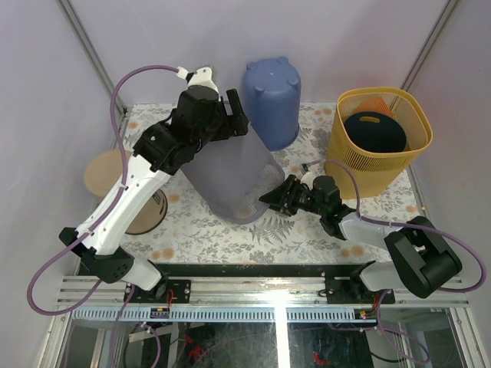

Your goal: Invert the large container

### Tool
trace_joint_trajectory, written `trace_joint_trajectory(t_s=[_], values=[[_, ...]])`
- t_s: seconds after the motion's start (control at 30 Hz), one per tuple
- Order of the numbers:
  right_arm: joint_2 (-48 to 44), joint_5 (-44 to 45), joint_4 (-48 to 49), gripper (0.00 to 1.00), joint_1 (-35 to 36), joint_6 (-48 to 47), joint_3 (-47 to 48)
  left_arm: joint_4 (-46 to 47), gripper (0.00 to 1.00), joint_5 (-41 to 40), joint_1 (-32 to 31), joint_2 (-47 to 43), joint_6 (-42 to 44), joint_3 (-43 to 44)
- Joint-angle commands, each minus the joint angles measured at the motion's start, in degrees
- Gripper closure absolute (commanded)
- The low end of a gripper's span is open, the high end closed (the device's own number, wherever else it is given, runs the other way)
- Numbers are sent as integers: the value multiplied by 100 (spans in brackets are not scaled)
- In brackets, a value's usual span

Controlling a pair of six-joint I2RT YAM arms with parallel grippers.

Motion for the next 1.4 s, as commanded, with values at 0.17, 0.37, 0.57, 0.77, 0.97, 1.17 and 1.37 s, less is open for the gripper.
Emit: trace_joint_trajectory(t_s=[0.17, 0.37, 0.57, 0.77, 0.97, 1.17, 1.37], values=[[-242, -233, 526, 42, 101, -428, -26, -54, 21, 424, -415, 52, -314, -271], [-221, -238, 408, 42, 101, -498, -47, -20, 21, 299, -464, -46, -248, -393], [22, -307, 361, 42, 101, -587, 94, -96, 20, 128, -463, -130, -124, -393], [40, -411, 563, 42, 104, -469, -96, -24, 21, 346, -467, -257, -194, -697], [-126, -444, 274, 42, 101, -633, -106, 81, 20, 395, -498, -327, -276, -829], [-35, -644, 344, 41, 100, -656, -154, 145, 20, 513, -529, -325, -292, -706], [-7, -774, 348, 41, 102, -728, -243, 225, 20, 560, -583, -373, -435, -975]])
